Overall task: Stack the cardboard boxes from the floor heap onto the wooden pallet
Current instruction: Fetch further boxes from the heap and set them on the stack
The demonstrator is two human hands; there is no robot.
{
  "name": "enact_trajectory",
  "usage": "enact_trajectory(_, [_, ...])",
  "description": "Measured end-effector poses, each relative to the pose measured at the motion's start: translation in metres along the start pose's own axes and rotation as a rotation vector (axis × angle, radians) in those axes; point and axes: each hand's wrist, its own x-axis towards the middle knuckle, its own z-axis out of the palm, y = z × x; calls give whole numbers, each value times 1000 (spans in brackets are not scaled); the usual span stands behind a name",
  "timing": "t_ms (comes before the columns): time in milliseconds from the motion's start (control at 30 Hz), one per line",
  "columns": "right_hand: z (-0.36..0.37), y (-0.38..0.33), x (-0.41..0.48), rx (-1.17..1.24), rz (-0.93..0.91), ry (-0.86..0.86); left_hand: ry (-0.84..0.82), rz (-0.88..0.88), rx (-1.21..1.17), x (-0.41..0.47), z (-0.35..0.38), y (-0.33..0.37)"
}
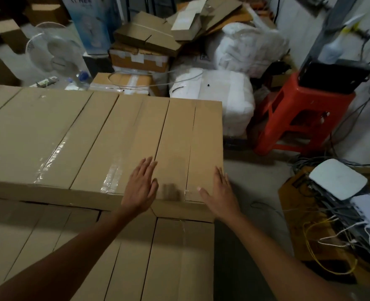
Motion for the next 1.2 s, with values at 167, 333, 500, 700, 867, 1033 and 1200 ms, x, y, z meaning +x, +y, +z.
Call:
enact_trajectory(167, [-48, -50, -73, 177, -60, 171, 136, 37, -128, -23, -89, 57])
enact_trajectory(333, [-89, -108, -181, 246, -76, 303, 250, 115, -282, -90, -165, 107])
enact_trajectory(500, [-128, -150, -293, 314, -123, 408, 340, 165, -353, -174, -216, 133])
enact_trajectory(700, [-144, -174, -419, 394, -203, 464, 375, 110, -418, -298, -257, 162])
enact_trajectory(867, [-110, -165, -512, 426, -239, 376, 427, -16, -475, -421, -262, 174])
enact_trajectory(1033, [-55, -158, -590, 449, -282, 221, 444, -213, -442, -543, -254, 184])
enact_trajectory(1200, [-8, -164, -654, 460, -316, 48, 391, -363, -371, -657, -245, 178])
